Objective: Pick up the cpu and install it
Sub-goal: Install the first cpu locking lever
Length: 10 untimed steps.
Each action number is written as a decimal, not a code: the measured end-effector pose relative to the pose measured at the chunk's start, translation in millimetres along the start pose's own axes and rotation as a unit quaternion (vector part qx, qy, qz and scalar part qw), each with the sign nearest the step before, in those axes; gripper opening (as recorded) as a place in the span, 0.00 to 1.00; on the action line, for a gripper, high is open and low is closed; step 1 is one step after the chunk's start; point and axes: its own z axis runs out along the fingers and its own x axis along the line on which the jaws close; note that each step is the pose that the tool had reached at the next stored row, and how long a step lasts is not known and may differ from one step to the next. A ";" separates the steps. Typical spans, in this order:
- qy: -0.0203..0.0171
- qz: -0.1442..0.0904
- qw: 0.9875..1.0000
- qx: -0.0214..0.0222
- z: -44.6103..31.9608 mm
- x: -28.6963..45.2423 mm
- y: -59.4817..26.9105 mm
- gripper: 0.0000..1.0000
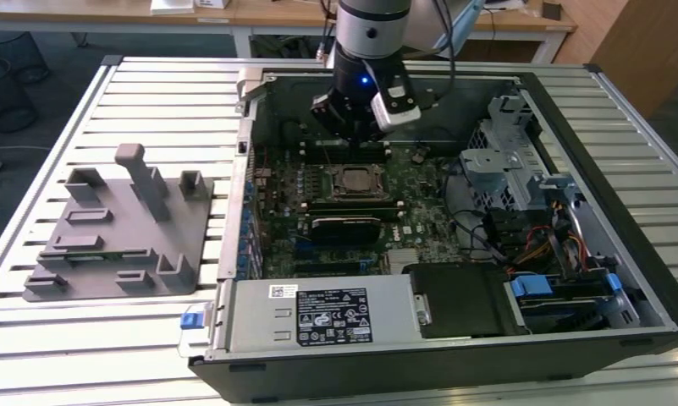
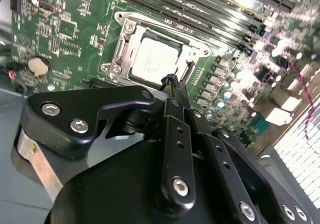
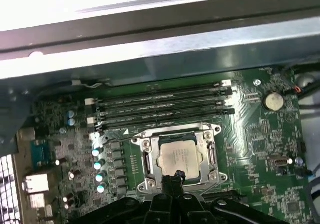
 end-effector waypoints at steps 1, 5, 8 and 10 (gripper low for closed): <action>0.000 -0.006 1.000 0.000 0.1 0.2 -0.1 0.11; -0.001 -0.013 1.000 0.000 0.2 4.4 -0.6 0.11; -0.004 -0.014 1.000 0.000 0.3 10.7 -1.5 0.11; -0.006 -0.014 1.000 0.000 0.4 14.5 -2.0 0.11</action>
